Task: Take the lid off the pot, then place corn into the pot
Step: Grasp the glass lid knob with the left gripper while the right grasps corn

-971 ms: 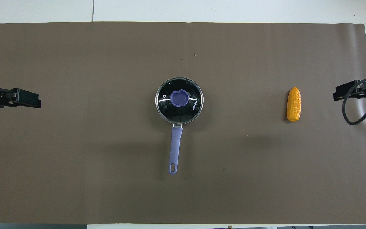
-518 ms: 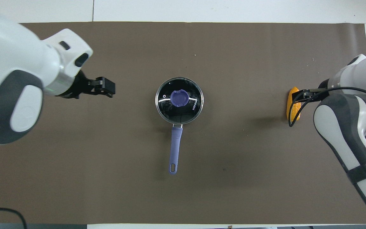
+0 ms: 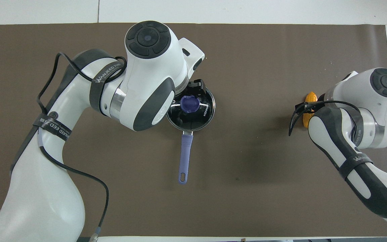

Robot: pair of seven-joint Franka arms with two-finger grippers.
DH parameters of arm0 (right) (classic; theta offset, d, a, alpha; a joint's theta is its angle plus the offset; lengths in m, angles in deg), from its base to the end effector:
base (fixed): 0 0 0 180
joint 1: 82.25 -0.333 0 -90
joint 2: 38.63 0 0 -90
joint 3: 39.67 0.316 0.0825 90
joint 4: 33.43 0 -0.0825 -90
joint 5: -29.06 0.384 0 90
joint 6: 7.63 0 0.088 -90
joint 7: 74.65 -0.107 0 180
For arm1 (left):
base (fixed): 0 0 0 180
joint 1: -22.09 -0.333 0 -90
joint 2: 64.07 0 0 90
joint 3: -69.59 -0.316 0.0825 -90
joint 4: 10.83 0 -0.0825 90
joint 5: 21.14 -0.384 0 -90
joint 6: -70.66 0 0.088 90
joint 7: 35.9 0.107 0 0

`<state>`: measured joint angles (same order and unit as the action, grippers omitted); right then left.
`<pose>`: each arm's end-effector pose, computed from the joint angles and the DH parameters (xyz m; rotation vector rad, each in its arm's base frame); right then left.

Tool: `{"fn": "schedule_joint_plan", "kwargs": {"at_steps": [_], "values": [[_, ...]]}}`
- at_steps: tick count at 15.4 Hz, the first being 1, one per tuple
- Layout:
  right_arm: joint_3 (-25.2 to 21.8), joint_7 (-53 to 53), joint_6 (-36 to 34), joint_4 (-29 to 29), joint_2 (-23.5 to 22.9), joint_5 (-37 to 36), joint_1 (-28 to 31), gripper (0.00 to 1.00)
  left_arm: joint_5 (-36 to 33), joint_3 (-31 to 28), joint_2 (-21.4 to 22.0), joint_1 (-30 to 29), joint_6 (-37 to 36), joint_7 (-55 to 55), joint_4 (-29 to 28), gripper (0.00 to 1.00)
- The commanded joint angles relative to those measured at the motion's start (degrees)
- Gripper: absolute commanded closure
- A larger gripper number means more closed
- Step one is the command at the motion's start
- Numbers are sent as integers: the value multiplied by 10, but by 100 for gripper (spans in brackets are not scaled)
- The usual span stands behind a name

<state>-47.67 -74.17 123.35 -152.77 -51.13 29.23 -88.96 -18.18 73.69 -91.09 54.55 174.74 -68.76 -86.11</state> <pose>0.5764 -0.0114 0.3218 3.1137 -0.0203 -0.0207 0.5664 -0.4129 0.4725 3.0544 -0.0680 -0.0315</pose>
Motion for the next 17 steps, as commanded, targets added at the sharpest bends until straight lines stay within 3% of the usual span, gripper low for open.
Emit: {"fn": "schedule_joint_plan", "kwargs": {"at_steps": [1,3,5,8,11,17], "values": [[4,-6,13,-4,-4,3,7,0,-31,-8,-8,10,23,-2,-3,0],[4,-3,13,-5,-10,3,11,0,-32,-9,-29,35,27,-4,-3,0],[4,-1,13,-10,-11,3,12,7,-30,-9,-34,38,37,-3,-4,0],[4,0,10,-12,-11,3,11,48,-34,-9,-35,34,43,-1,-7,0],[4,0,3,-12,-10,2,7,100,-37,-10,-35,33,42,2,-14,0],[6,-4,-142,96,-13,2,-16,100,-50,-10,-46,32,36,3,-12,0]]}}
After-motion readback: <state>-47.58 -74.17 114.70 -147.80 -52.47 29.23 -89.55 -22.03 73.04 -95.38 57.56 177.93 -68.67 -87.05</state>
